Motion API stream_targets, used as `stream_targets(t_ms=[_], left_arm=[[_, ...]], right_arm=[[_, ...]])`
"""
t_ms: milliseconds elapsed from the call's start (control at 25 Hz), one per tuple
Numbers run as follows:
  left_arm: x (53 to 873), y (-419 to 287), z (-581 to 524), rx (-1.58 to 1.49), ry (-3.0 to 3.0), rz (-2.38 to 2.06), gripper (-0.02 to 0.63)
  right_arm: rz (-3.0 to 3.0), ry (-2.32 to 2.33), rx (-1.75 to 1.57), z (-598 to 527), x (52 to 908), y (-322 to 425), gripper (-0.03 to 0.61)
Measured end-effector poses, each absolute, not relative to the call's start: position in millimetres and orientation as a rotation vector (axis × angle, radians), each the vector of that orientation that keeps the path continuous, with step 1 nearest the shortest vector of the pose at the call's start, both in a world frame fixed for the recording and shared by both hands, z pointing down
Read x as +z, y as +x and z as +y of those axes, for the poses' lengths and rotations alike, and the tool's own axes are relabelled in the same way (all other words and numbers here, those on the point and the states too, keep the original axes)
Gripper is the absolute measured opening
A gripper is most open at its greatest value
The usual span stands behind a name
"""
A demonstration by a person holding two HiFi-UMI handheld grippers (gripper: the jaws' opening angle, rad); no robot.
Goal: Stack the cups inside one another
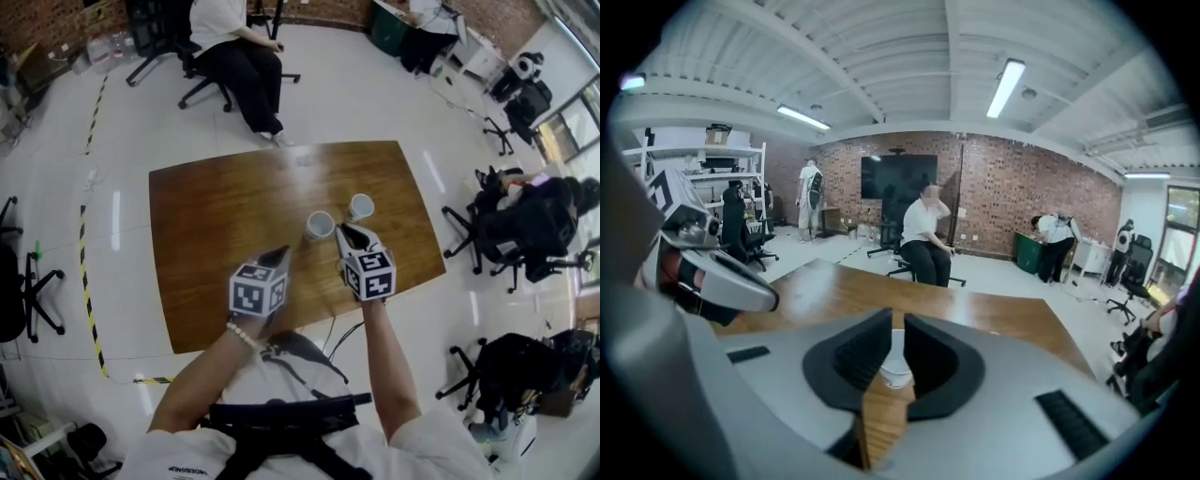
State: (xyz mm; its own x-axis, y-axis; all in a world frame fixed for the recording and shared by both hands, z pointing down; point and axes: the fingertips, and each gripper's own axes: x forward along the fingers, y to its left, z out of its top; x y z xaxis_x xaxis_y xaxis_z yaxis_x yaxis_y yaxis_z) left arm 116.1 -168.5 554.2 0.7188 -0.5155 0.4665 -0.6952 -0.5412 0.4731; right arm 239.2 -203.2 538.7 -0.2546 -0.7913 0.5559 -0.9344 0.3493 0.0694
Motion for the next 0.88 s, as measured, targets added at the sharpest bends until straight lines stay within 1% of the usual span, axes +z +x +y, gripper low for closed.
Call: stream_targets(t_ms=[280, 600, 680, 880], left_arm=[[550, 136, -160, 0.378, 2.316, -0.87, -0.003], [547, 167, -157, 0.353, 2.292, -0.844, -0.003], [546, 176, -159, 0.353, 2.295, -0.84, -0.005], [545, 201, -164, 0.339, 2.288, -0.845, -0.005]], right_arm=[[-2.103, 1.516, 0.381, -192, 539, 256, 0.066], [-2.074, 1.52, 0.376, -198, 542, 297, 0.066], [-2.064, 1.514, 0.379, -202, 544, 308, 0.083], [-2.046, 1.483, 0.366, -215, 550, 335, 0.095]])
